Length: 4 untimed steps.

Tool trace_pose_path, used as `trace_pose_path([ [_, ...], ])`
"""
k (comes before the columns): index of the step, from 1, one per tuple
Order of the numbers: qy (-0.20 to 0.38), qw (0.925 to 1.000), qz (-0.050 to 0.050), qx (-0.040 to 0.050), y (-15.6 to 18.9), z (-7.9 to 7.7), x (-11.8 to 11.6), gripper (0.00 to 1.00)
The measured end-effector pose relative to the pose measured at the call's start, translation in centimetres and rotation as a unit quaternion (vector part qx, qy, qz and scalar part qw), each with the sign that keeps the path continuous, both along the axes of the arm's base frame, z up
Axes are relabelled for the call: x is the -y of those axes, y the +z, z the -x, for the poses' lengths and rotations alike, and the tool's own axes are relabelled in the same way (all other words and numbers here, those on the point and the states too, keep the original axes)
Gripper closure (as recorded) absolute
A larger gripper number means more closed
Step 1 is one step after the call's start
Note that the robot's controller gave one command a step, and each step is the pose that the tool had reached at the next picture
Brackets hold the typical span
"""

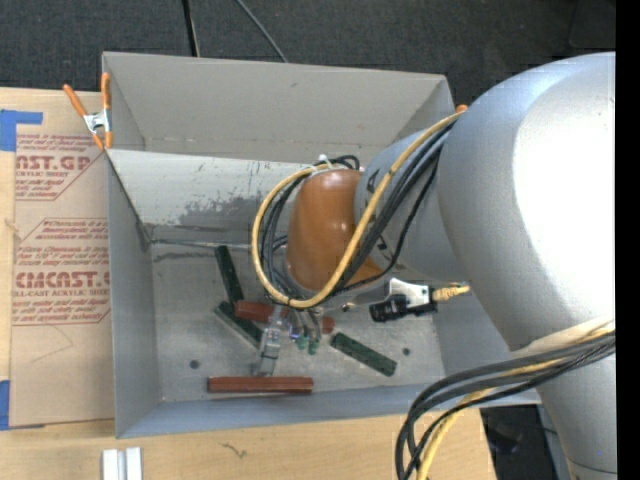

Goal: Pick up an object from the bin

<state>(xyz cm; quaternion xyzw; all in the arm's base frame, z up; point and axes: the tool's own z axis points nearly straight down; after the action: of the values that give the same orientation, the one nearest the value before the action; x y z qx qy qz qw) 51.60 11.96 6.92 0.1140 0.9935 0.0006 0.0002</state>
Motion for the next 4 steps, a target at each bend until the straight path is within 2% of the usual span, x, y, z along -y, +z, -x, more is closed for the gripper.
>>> trace_pose_path([
  [1,0.000,1.0000,0.000,0.0001,0.0,0.0,-0.1,0.00],
  [2,0.000,1.0000,0.000,-0.0006,0.0,0.0,-0.1,1.00],
  [3,0.001,1.0000,0.000,0.0017,5.2,-0.1,-0.1,1.00],
  [4,0.001,1.0000,0.000,0.0010,7.7,-0.1,-0.2,1.00],
])
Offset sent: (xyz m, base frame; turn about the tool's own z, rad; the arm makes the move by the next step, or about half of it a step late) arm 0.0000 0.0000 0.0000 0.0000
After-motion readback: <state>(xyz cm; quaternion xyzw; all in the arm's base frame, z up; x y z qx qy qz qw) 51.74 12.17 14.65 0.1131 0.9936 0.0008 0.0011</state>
